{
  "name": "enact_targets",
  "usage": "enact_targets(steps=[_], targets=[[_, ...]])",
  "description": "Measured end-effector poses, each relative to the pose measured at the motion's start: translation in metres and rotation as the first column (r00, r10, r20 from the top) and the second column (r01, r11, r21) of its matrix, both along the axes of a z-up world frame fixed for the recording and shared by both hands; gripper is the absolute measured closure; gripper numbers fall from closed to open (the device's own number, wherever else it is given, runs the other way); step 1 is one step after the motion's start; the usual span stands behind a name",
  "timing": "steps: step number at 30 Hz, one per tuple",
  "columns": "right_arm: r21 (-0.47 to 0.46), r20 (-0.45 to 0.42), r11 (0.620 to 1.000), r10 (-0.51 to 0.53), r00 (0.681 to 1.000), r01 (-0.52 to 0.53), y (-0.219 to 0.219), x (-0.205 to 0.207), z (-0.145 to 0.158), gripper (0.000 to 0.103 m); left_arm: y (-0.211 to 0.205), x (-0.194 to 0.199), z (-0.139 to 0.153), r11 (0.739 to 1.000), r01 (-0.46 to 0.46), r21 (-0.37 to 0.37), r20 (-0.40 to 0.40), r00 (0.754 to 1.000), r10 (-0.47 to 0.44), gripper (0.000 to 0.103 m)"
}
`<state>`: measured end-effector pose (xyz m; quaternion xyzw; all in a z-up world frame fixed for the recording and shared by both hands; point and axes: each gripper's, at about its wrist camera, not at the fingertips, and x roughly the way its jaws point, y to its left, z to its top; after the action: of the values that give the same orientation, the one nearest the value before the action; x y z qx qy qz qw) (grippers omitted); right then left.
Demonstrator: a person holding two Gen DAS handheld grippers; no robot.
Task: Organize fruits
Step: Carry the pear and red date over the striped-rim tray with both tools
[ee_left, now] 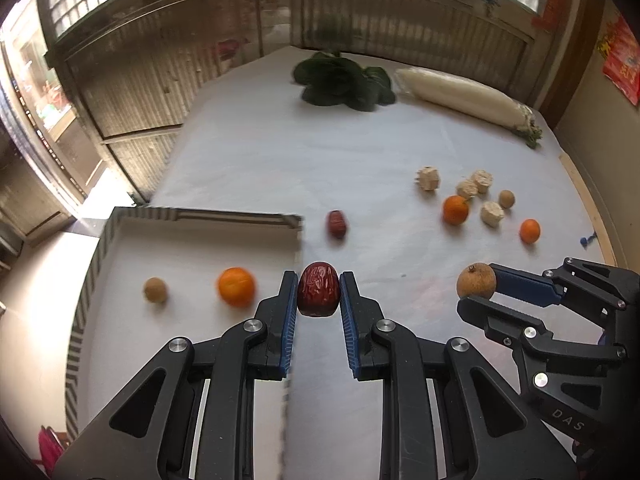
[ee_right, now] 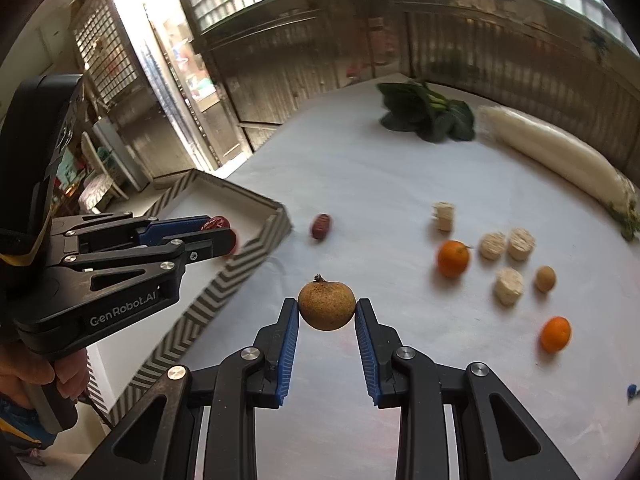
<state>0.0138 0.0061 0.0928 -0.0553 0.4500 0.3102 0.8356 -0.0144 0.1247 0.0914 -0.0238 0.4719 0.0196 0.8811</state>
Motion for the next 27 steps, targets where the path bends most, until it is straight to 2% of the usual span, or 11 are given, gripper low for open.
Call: enact_targets(steps=[14,27], targets=[[-0.012,0.007,0.993,0.121,0.993,-0.121,0.072,-0.015,0.002,0.075,0.069,-0.030,-0.008,0.993,-0.118,0.008,-0.013,0.993,0.118,0.083],[-0.017,-0.038,0.978,0.209,0.977,-0.209,0.125,-0.017,-0.011,0.075,0.117,-0.038,-0.038,0.979,-0.205,0.012,-0.072,0.976,0.206,0.083]])
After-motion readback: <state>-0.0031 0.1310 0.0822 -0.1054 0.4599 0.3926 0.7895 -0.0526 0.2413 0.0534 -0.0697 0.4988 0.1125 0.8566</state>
